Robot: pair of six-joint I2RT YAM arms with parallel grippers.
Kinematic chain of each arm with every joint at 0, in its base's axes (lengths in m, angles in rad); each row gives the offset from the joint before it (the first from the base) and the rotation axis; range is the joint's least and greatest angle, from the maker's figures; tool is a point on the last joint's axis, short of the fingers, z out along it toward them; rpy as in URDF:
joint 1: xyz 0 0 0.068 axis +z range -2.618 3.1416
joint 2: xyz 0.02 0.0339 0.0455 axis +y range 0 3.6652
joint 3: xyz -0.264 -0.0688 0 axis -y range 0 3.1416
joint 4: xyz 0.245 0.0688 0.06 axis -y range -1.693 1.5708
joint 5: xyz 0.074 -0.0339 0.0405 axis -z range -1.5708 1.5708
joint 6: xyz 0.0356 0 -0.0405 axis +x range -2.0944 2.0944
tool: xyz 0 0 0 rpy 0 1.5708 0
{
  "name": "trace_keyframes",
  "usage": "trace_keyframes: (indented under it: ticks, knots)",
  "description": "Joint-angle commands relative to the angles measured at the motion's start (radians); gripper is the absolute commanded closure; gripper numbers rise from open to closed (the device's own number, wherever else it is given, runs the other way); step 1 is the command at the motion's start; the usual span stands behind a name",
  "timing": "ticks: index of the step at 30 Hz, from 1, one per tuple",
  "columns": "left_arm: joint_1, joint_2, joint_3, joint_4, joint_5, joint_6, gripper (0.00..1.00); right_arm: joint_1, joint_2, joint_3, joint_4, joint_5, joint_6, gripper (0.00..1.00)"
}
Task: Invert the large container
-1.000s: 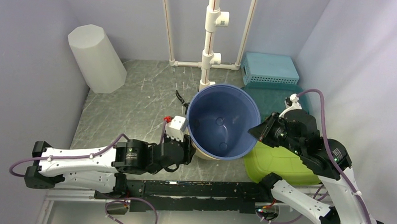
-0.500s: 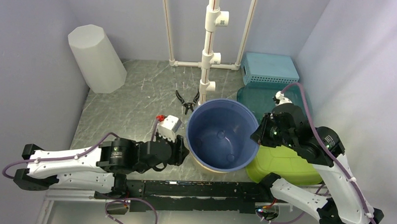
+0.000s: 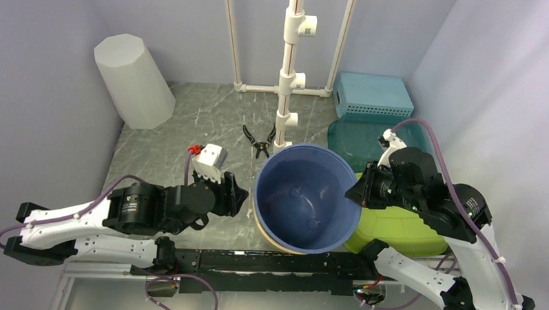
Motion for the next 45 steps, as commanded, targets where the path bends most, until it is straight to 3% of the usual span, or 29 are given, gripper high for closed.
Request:
trace_keyframes:
  ticks: [1, 3, 4, 7, 10, 15, 21, 45]
  knots:
    - [0.000, 0.019, 0.022, 0.010, -0.023, 0.012, 0.42, 0.004, -0.042, 0.040, 0.239, -0.067, 0.037, 1.00]
    - [0.000, 0.021, 0.006, 0.023, -0.027, 0.000, 0.41, 0.004, 0.007, 0.076, 0.120, 0.089, 0.055, 1.00]
    - [0.001, 0.021, -0.004, 0.031, -0.035, -0.005, 0.41, 0.004, 0.024, 0.094, 0.098, 0.094, 0.062, 1.00]
    - [0.001, 0.026, 0.001, -0.003, -0.053, -0.047, 0.41, 0.004, -0.044, 0.045, 0.243, 0.031, 0.091, 1.00]
    - [0.001, 0.025, 0.012, -0.063, -0.077, -0.103, 0.40, 0.004, -0.042, 0.042, 0.233, 0.135, 0.146, 1.00]
    - [0.000, 0.002, 0.004, -0.087, -0.102, -0.139, 0.38, 0.003, -0.042, 0.021, 0.378, 0.026, 0.142, 1.00]
    - [0.000, -0.007, 0.002, -0.098, -0.104, -0.152, 0.35, 0.003, -0.005, 0.118, 0.315, -0.006, 0.116, 1.00]
    - [0.000, 0.081, 0.012, -0.047, -0.110, -0.124, 0.29, 0.004, -0.066, 0.358, 0.214, 0.160, 0.077, 1.00]
